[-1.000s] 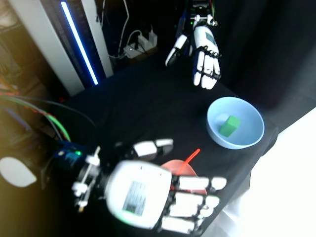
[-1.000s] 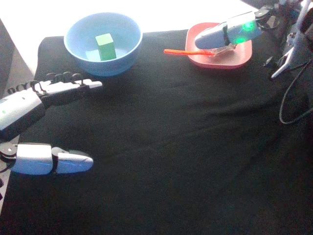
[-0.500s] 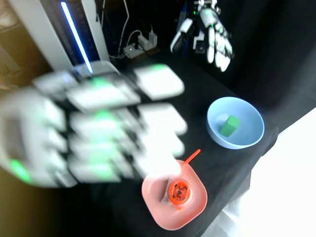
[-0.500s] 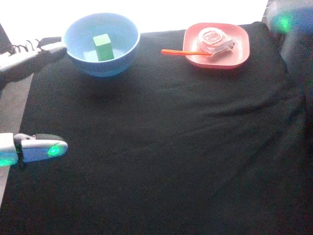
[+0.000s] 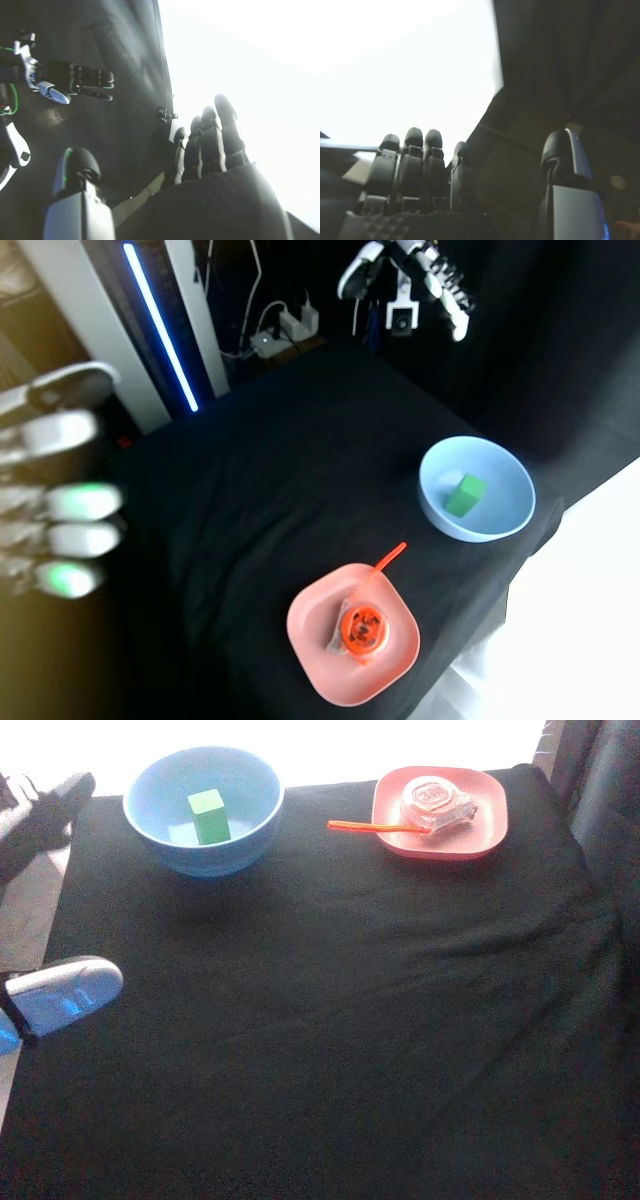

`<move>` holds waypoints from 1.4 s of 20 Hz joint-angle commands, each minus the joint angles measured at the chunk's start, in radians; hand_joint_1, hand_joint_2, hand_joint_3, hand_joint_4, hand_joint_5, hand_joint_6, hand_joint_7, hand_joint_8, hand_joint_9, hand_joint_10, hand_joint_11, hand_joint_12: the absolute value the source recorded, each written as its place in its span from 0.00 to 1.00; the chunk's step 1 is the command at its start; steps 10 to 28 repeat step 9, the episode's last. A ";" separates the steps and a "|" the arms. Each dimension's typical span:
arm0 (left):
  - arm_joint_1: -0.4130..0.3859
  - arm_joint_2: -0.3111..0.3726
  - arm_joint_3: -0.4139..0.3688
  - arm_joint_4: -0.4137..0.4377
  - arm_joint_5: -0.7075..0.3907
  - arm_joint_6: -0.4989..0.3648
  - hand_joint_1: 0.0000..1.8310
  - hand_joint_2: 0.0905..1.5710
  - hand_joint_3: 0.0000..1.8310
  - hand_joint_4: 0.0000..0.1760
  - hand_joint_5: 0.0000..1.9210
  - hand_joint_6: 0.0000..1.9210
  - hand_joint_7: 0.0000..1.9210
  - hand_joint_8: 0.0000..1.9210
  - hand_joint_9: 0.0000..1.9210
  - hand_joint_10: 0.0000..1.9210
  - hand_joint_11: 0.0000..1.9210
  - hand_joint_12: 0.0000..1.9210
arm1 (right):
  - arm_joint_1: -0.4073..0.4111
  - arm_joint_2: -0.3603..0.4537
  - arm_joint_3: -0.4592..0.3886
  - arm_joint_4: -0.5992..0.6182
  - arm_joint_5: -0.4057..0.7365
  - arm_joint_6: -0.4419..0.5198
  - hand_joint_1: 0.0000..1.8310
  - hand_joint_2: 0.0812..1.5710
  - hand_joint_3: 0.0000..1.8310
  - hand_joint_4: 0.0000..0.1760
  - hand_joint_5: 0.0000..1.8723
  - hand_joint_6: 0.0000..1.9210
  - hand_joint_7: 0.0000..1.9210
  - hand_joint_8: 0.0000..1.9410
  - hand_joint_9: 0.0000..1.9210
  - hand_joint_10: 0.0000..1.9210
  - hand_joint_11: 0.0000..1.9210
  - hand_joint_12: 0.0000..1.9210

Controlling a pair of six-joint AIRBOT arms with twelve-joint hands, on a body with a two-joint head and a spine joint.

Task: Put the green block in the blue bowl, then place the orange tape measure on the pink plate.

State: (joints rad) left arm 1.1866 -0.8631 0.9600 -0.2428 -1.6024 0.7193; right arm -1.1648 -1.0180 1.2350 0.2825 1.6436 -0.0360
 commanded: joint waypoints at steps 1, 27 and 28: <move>-0.004 -0.001 -0.001 -0.019 -0.130 -0.004 0.10 0.70 0.00 0.30 0.02 0.00 0.02 0.00 0.07 0.00 0.00 0.31 | 0.004 0.001 0.006 0.017 0.119 0.006 0.35 0.59 0.01 1.00 0.07 0.00 0.08 0.00 0.02 0.00 0.00 0.00; -0.009 -0.009 0.001 -0.027 -0.130 -0.004 0.18 0.66 0.00 0.49 0.01 0.00 0.02 0.01 0.05 0.01 0.00 0.16 | 0.004 -0.014 0.011 -0.009 0.119 0.006 0.37 0.58 0.01 0.69 0.04 0.00 0.07 0.00 0.07 0.01 0.02 0.01; -0.009 -0.009 0.001 -0.027 -0.130 -0.004 0.18 0.66 0.00 0.49 0.01 0.00 0.02 0.01 0.05 0.01 0.00 0.16 | 0.004 -0.014 0.011 -0.009 0.119 0.006 0.37 0.58 0.01 0.69 0.04 0.00 0.07 0.00 0.07 0.01 0.02 0.01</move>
